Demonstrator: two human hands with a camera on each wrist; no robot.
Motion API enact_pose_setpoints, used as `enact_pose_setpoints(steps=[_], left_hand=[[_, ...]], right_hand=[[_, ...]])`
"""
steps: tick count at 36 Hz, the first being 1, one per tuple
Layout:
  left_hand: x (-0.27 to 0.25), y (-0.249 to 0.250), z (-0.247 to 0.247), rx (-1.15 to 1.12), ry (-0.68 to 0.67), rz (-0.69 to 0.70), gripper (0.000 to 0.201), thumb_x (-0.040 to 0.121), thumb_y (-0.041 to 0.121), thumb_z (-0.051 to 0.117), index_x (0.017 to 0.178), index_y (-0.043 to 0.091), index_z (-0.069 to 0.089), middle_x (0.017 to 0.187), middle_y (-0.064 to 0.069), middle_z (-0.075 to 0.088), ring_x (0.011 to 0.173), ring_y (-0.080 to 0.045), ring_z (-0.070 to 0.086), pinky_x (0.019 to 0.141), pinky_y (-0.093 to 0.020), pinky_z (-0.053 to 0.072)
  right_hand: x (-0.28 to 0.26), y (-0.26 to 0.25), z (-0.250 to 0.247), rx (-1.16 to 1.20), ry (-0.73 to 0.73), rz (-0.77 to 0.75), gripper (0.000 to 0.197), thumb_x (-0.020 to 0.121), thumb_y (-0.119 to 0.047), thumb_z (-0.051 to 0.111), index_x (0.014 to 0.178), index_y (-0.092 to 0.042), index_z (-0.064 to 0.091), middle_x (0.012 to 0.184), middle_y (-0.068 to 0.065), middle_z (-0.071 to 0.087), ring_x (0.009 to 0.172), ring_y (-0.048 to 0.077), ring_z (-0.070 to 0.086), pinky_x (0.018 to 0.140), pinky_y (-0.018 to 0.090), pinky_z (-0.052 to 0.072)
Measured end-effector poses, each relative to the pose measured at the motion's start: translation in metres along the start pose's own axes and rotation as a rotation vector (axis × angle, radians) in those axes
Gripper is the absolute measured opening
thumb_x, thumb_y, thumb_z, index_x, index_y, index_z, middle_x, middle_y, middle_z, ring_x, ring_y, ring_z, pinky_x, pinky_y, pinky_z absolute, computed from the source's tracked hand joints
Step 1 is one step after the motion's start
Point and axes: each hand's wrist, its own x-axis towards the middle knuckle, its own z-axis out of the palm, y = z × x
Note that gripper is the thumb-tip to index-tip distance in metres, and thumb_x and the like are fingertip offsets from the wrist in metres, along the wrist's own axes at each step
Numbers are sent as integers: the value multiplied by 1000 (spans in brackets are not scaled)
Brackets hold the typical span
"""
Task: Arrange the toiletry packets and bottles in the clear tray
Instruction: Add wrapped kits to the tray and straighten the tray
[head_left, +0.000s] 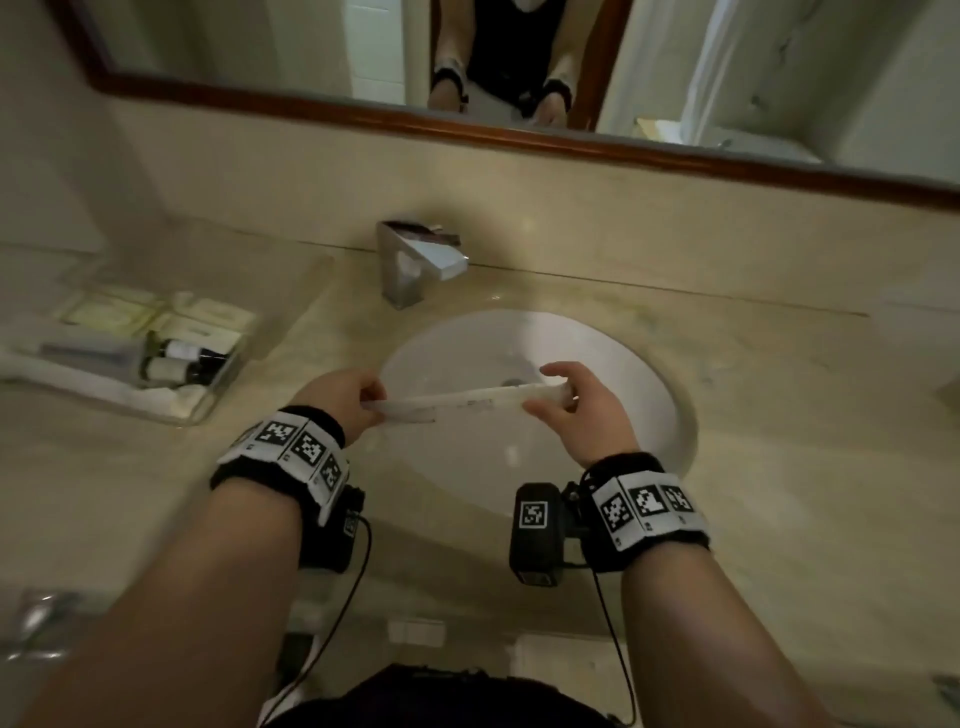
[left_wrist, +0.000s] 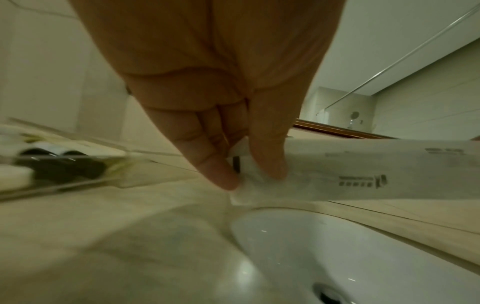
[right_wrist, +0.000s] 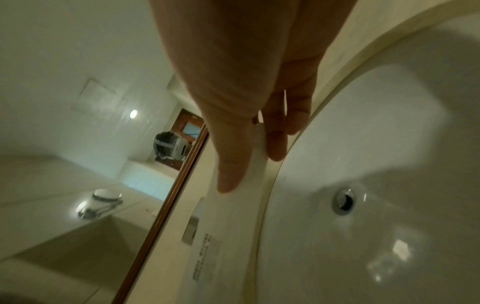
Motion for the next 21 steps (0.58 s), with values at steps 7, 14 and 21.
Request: enact_pose_setpoints(steps=[7,14,21], left_hand=[[-5,-92,-48,-9,54,-108,23,89,20,58,112,16,61,115,-7,64,105,-25,58,85,-31,44],[-12,-189,-104,57,47,-221,25,88,21,59,113,17,60,115,-8,63,107,-26,58,84,-30,45],[1,-270,-151,113,75,-267,28,82,12,65,110,12,63,115,-11,63,109,-27,58,91,-30,44]], right_hand=[[10,-72,66,-247,-219,-121,28,85,-33,65,110,-19,66,107,-1,66,101,16,59,82,25,39],[15,-143,149,-301,-385,-187,24,87,-33,63,102,-16,65,88,0,57,85,18,53,74,26,38],[18,-209,224,-391,-456,-301,20,92,-30,54,104,-17,63,85,0,54,79,18,50,68,28,37]])
